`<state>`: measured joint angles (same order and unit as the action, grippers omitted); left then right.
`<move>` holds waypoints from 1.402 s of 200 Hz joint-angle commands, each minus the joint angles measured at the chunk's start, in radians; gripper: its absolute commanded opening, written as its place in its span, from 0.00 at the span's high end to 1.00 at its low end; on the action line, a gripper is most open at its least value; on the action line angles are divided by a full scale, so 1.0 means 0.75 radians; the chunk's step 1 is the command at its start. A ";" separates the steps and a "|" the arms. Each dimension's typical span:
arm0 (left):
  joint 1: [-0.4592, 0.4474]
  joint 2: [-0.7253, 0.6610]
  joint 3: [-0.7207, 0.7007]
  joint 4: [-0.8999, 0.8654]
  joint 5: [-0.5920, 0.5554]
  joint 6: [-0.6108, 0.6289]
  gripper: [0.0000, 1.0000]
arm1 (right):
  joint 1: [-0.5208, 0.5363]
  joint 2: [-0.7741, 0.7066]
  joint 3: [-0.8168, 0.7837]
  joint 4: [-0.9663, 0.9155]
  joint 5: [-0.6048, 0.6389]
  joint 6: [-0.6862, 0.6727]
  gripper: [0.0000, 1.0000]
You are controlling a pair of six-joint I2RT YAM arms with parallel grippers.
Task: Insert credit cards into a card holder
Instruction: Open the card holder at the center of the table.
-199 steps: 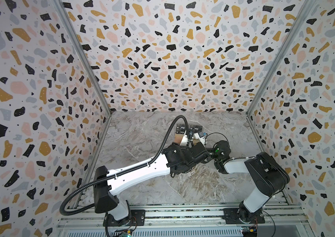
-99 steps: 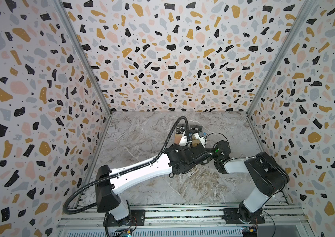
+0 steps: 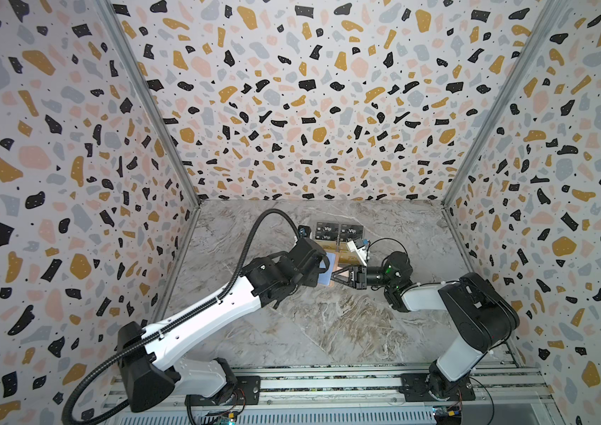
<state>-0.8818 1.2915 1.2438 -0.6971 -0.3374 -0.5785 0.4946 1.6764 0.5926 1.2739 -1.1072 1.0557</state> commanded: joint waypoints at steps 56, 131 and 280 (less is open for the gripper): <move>0.230 -0.139 -0.373 0.575 0.742 -0.020 1.00 | -0.073 -0.204 0.025 -0.523 0.028 -0.278 0.80; 0.276 -0.067 -0.568 0.914 0.949 -0.171 1.00 | -0.144 -0.324 0.022 -1.004 0.163 -0.546 0.61; 0.284 0.132 -0.943 1.384 0.965 -0.399 1.00 | -0.066 -0.416 0.018 -1.356 0.538 -0.741 0.47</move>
<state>-0.6773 1.3716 0.5583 0.2363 0.3634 -0.8684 0.4049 1.3808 0.5938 0.2581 -0.7357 0.5102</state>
